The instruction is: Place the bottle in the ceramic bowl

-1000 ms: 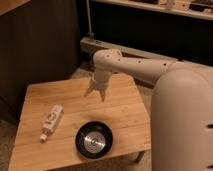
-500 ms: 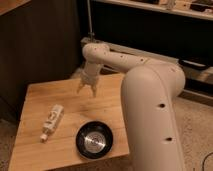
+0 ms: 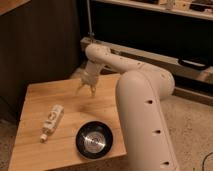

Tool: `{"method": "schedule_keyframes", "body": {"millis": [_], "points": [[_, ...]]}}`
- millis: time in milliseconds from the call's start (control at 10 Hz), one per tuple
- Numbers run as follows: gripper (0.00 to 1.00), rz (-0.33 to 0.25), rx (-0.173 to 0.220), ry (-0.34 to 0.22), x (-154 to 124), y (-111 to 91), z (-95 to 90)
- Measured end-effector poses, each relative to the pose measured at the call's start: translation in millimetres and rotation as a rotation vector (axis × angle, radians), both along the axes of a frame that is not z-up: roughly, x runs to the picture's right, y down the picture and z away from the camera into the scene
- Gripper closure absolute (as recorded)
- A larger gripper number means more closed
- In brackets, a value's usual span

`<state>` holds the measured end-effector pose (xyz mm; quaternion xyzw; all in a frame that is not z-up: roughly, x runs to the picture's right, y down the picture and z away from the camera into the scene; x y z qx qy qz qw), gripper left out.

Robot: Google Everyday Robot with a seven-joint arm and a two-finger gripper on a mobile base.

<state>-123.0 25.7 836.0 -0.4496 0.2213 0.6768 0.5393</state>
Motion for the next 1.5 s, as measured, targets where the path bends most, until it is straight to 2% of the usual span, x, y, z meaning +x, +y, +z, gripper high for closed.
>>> {"method": "schedule_keyframes", "body": {"millis": [300,600,700,800,1000,1100,1200,1500], "points": [[0.35,-0.012,-0.034,-0.002,-18.6,7.6,-1.1],[0.35,-0.016,-0.034,-0.006,-54.9,22.5,-21.3],[0.35,-0.004,-0.022,-0.026,-64.7,27.0,-26.9],[0.35,0.042,-0.002,-0.055,-68.5,31.9,-31.8],[0.35,0.132,0.040,-0.116,-63.2,35.6,-30.1],[0.35,0.154,0.059,-0.146,-64.7,37.2,-30.9],[0.35,0.172,0.092,-0.199,-66.6,37.8,-32.6],[0.35,0.174,0.099,-0.217,-70.4,38.7,-33.9]]}}
